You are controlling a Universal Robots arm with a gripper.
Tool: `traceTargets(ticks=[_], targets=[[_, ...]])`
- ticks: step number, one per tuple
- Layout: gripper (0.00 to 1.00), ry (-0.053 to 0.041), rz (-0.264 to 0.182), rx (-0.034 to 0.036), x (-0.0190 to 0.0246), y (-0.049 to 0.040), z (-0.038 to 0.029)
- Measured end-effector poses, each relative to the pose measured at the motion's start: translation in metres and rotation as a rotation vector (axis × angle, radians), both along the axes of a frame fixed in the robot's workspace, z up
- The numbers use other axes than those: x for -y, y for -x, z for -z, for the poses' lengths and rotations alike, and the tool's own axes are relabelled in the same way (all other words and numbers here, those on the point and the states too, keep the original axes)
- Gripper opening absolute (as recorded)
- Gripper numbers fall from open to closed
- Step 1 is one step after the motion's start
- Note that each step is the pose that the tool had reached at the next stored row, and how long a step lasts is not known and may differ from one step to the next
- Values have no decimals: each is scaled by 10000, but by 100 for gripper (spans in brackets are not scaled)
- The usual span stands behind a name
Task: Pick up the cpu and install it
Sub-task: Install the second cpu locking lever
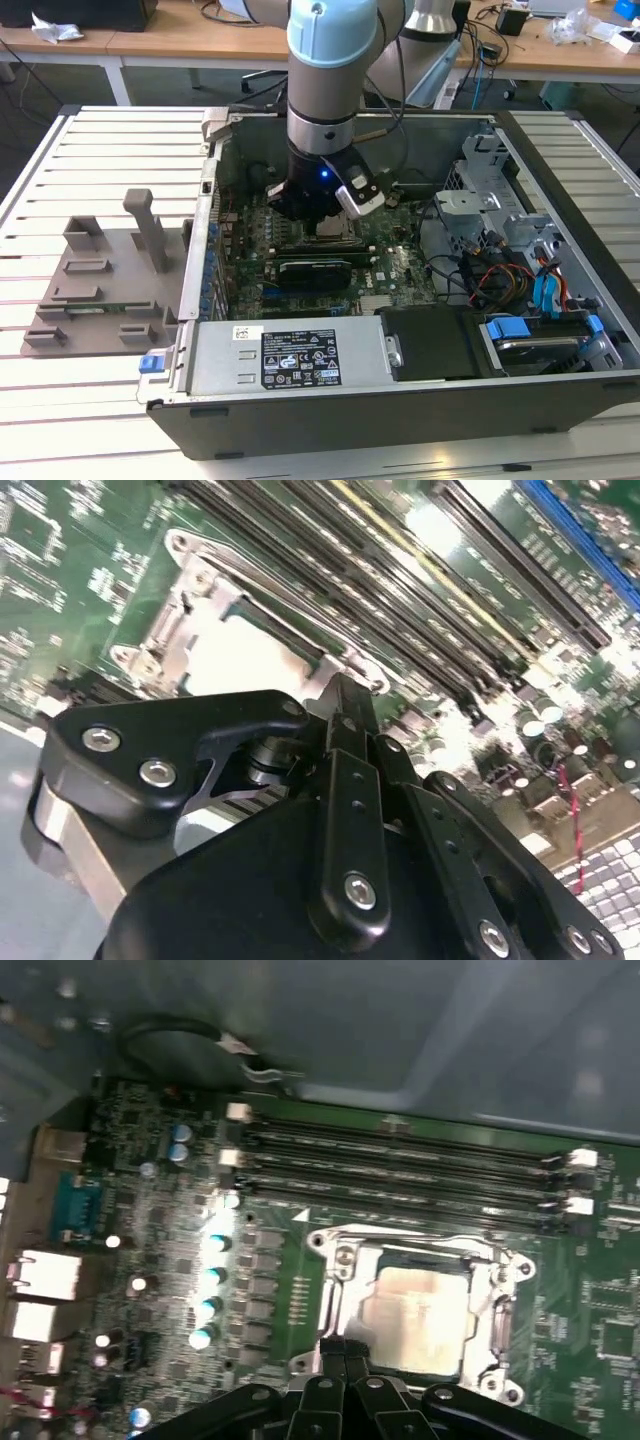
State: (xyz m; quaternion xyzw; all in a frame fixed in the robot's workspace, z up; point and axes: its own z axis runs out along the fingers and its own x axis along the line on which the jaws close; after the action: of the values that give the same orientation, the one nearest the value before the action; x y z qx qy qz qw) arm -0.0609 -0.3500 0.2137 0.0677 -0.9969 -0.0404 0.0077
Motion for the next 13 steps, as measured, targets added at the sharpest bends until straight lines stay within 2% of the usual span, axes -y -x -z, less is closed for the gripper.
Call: traceTargets(ticks=[4, 6, 8, 10, 12, 13], targets=[[11, 203, -2, -116, -63, -143, 2], [11, 273, 0, -165, -94, -203, 3], [11, 411, -3, -261, -172, -293, 5], [11, 508, 2, -297, -223, -316, 6], [11, 743, 2, -309, -293, -331, 6], [11, 950, 5, -312, -329, -333, 5]])
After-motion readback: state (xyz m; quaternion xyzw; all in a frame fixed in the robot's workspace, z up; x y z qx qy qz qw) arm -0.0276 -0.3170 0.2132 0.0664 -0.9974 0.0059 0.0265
